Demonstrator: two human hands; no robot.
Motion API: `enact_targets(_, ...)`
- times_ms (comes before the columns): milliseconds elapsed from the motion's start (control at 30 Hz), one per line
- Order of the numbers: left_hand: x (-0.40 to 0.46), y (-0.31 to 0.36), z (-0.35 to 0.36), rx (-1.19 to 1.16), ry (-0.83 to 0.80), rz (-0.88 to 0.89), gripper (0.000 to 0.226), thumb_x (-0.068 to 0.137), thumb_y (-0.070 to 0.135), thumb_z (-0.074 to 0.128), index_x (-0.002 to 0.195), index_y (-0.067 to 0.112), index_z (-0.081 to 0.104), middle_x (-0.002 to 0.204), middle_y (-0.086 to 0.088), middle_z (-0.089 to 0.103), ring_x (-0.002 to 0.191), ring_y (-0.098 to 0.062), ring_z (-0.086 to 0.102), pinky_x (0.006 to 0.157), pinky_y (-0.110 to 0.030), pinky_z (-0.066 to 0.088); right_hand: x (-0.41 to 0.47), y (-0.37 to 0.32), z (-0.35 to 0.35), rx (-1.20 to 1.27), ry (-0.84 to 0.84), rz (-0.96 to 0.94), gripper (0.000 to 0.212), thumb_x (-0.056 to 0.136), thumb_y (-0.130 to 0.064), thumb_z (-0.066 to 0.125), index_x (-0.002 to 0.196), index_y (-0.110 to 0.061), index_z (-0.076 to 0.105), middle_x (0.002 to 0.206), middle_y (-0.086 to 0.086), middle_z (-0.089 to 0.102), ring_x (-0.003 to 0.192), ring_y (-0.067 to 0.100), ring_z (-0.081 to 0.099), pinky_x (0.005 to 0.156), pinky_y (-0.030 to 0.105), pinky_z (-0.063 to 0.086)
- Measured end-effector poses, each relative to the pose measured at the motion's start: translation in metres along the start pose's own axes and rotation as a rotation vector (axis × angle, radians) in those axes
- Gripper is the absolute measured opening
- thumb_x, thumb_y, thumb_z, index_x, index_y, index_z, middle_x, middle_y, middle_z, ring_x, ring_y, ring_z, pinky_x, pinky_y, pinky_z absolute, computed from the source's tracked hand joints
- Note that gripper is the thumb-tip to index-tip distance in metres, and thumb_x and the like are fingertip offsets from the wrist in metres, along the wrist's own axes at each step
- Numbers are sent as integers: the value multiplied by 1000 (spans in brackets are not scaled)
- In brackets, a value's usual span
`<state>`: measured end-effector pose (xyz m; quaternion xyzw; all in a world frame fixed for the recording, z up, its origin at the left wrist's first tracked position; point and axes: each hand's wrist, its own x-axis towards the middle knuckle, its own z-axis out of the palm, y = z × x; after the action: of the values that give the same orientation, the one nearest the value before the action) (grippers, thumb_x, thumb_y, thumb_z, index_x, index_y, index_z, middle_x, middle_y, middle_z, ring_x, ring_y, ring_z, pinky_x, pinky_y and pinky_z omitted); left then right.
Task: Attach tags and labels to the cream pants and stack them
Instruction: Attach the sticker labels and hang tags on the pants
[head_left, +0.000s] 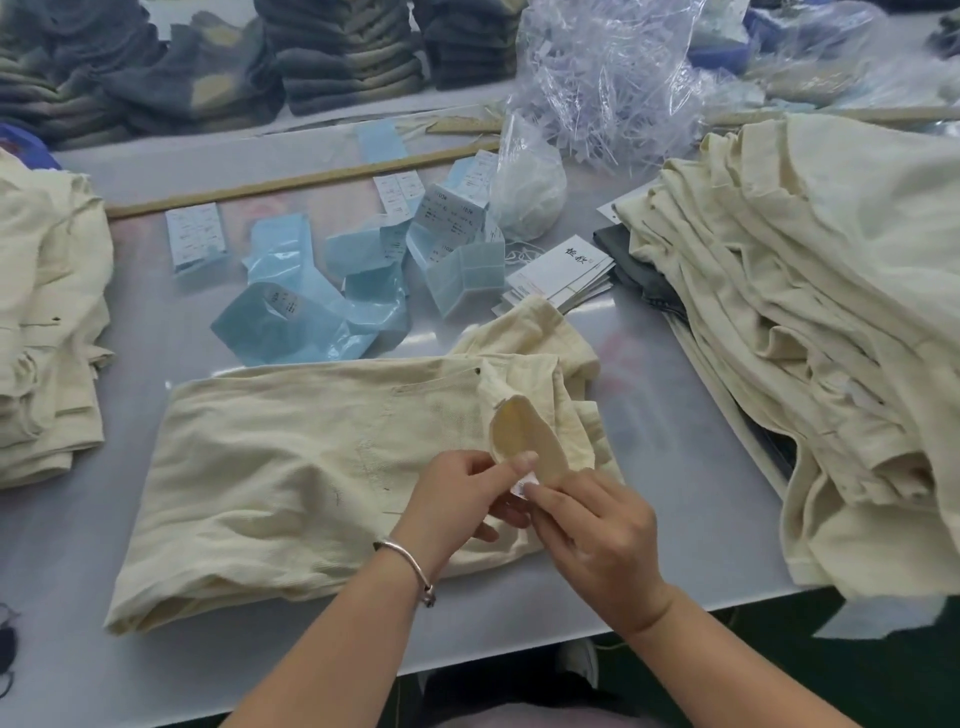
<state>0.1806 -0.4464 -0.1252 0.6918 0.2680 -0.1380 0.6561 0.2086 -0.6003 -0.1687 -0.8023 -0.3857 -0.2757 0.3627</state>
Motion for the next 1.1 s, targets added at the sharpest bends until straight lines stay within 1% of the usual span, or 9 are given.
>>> enact_targets(167, -3, -9, -6, -206, -35, 4, 15, 92, 16, 63, 86, 4, 68, 73, -5, 71, 66, -18, 70, 47, -19, 47, 0, -1, 3, 82, -17, 40, 6, 77, -2, 71, 81, -5, 75, 77, 4, 69, 63, 21, 60, 56, 32, 51)
enact_targets(400, -6, -16, -9, -258, -63, 76, 17, 93, 16, 61, 84, 7, 73, 80, -12, 73, 66, -19, 69, 51, -20, 49, 7, 4, -6, 222, -22, 225, 21, 82, -12, 54, 76, -3, 73, 75, 2, 69, 66, 17, 62, 55, 32, 51)
enact_targets(600, -8, -19, -21, -226, -160, 115, 30, 103, 21, 42, 109, 5, 67, 91, -12, 74, 75, -17, 67, 63, -21, 50, 26, 15, -10, 218, 99, 515, 16, 87, -18, 55, 89, -10, 69, 76, -3, 64, 65, 15, 57, 57, 32, 47)
enact_targets(700, -3, -19, -45, -219, 18, 101, 26, 102, 17, 44, 102, 6, 67, 84, -11, 73, 69, -15, 65, 61, -21, 48, 51, 25, -8, 162, 176, 536, 12, 86, -8, 56, 93, -10, 65, 81, 0, 61, 69, 15, 55, 59, 28, 45)
enact_targets(800, 6, -23, -84, -164, 224, 119, 19, 98, 9, 50, 92, 6, 69, 77, -7, 73, 61, -11, 63, 56, -18, 46, 74, 26, 6, 117, 140, 473, 14, 83, -8, 54, 91, -10, 64, 83, -1, 60, 69, 16, 55, 57, 26, 43)
enact_targets(867, 11, -27, -115, -67, 344, 165, 18, 95, 6, 54, 86, 9, 69, 73, -1, 72, 62, -11, 62, 55, -17, 46, 86, 21, 26, 95, 47, 450, 16, 79, -10, 54, 92, -12, 65, 83, -3, 60, 68, 17, 55, 56, 29, 45)
enact_targets(1000, 35, -26, -191, 227, 652, 279, 14, 87, 9, 64, 81, 21, 68, 82, 5, 69, 79, -12, 64, 71, -25, 48, 102, -1, 78, 64, -199, 411, 23, 75, -5, 62, 94, -16, 66, 80, -8, 60, 66, 11, 53, 54, 28, 45)
enact_targets(1067, 57, -16, -230, 299, 817, 293, 8, 84, 15, 68, 91, 17, 67, 94, 0, 65, 89, -19, 63, 78, -27, 45, 105, -12, 103, 95, -317, 405, 31, 72, 5, 68, 95, -16, 67, 79, -9, 60, 67, 8, 54, 56, 27, 46)
enact_targets(1100, 72, -10, -249, 312, 891, 270, 20, 82, 20, 71, 100, 14, 65, 101, -4, 62, 97, -24, 60, 83, -30, 44, 107, -18, 115, 104, -364, 408, 33, 71, 7, 69, 95, -16, 68, 78, -11, 60, 67, 6, 53, 58, 24, 47)
